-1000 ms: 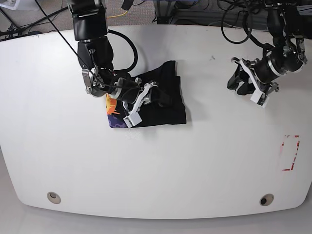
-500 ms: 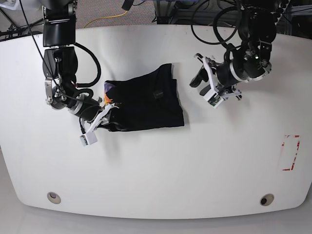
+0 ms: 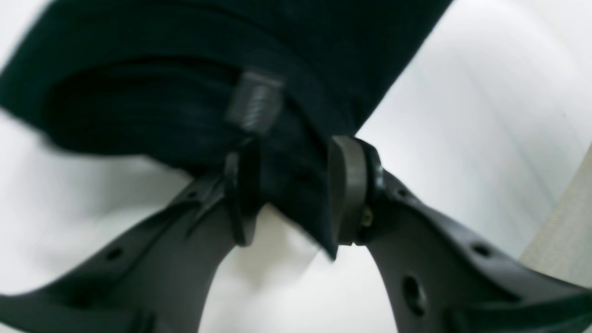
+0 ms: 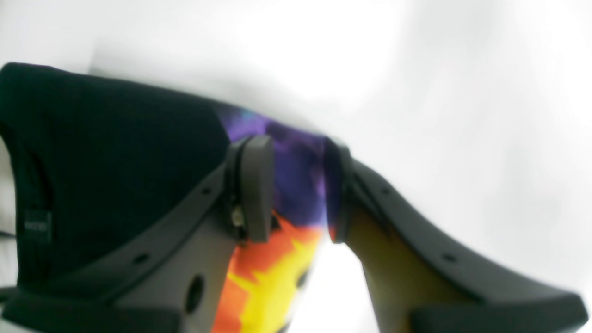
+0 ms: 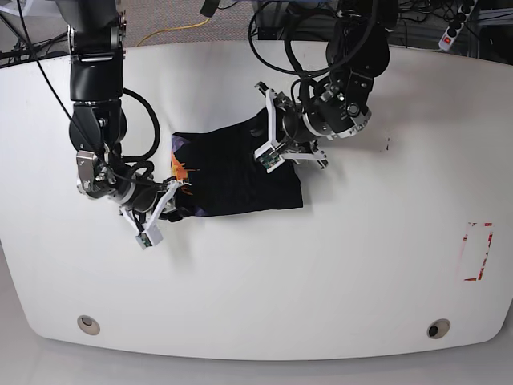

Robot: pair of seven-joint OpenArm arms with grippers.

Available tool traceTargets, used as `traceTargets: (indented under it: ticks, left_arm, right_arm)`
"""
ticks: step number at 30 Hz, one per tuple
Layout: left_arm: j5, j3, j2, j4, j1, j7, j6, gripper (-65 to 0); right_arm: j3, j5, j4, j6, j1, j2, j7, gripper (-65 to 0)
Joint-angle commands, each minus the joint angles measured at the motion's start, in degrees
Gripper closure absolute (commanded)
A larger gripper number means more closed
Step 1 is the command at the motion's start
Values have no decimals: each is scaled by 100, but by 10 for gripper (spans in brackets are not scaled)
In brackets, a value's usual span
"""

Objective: Fold the T-shirt properly

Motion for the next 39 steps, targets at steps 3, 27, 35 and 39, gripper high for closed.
traceTargets:
  ticks: [3, 27, 35, 39]
  left_arm:
    - [41, -10, 23, -323, -113, -229, 16, -224]
    - [32, -54, -1393, -1597, -1686, -432, -2, -224]
    - [41, -54, -1437, -2309, -2240, -836, -2, -224]
    - [41, -54, -1437, -2362, -2399, -845, -2, -224]
  right_arm:
    - [53, -702, -245, 295, 217, -162, 401, -174]
    - [71, -1608, 1048, 779, -1322, -180, 823, -173]
    - [53, -1634, 1725, 752, -1920, -496, 814, -173]
    - [45, -1643, 2173, 752, -2210, -795, 717, -173]
